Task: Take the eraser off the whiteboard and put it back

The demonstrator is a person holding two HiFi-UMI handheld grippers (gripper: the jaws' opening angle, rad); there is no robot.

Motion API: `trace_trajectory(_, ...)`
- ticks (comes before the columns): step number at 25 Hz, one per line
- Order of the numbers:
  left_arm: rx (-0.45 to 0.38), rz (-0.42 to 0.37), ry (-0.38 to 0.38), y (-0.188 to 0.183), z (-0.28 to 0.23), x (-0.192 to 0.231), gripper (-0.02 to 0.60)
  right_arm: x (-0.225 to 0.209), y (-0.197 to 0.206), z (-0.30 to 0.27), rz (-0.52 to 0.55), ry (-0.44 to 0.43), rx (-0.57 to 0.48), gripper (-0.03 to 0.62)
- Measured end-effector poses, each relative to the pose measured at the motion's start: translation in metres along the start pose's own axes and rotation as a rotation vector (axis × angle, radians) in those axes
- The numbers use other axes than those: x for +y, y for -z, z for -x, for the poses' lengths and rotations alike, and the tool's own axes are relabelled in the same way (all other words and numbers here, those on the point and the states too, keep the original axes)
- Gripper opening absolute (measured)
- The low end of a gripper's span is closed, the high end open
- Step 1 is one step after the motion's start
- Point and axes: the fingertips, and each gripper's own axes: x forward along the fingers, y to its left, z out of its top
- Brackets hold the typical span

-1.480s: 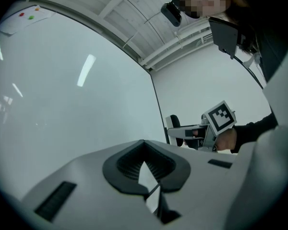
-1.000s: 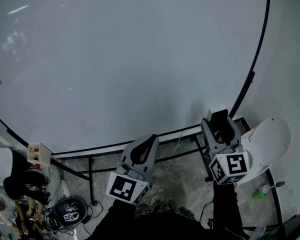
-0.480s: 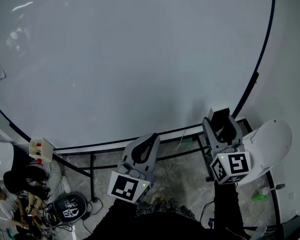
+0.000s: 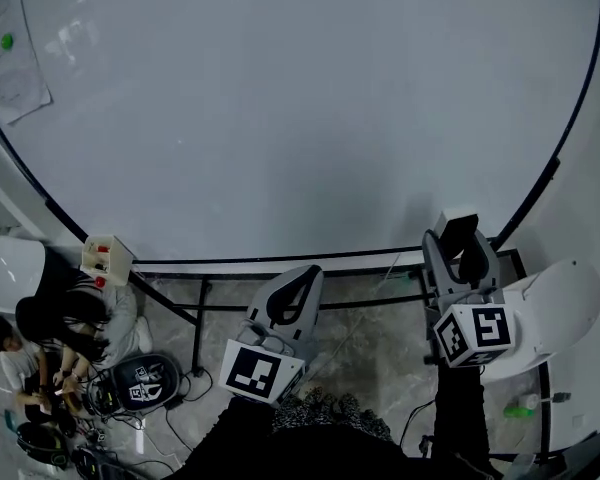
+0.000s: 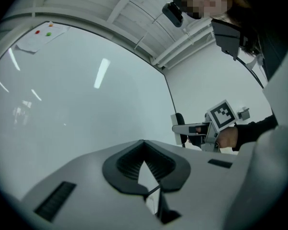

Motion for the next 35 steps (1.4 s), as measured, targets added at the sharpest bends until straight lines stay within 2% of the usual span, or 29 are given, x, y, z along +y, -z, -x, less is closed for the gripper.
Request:
trace_trajectory(7, -0.011, -0.004, -0.111, -0.008, 0.041, 0.041, 0.006, 0.043, -0.004, -0.015, -0.006, -0.066, -0.005, 0.268)
trace_trajectory(12, 0.002, 0.007, -0.172, -0.001, 0.086, 0.1, 0.006, 0.105, 0.001, -0.047, -0.022, -0.097, 0.001, 0.268)
trace_trajectory(23, -0.016, -0.006, -0.34, -0.018, 0.206, 0.202, 0.006, 0.251, -0.017, -0.078, -0.033, -0.217, -0.028, 0.268)
trace_trajectory(30, -0.006, -0.011, -0.421, -0.018, 0.264, 0.238, 0.005, 0.332, -0.017, -0.093, -0.047, -0.317, -0.039, 0.268)
trace_trajectory(35, 0.013, -0.023, -0.488, -0.014, 0.292, 0.251, 0.006, 0.38, -0.016, -0.102, -0.058, -0.423, -0.037, 0.268)
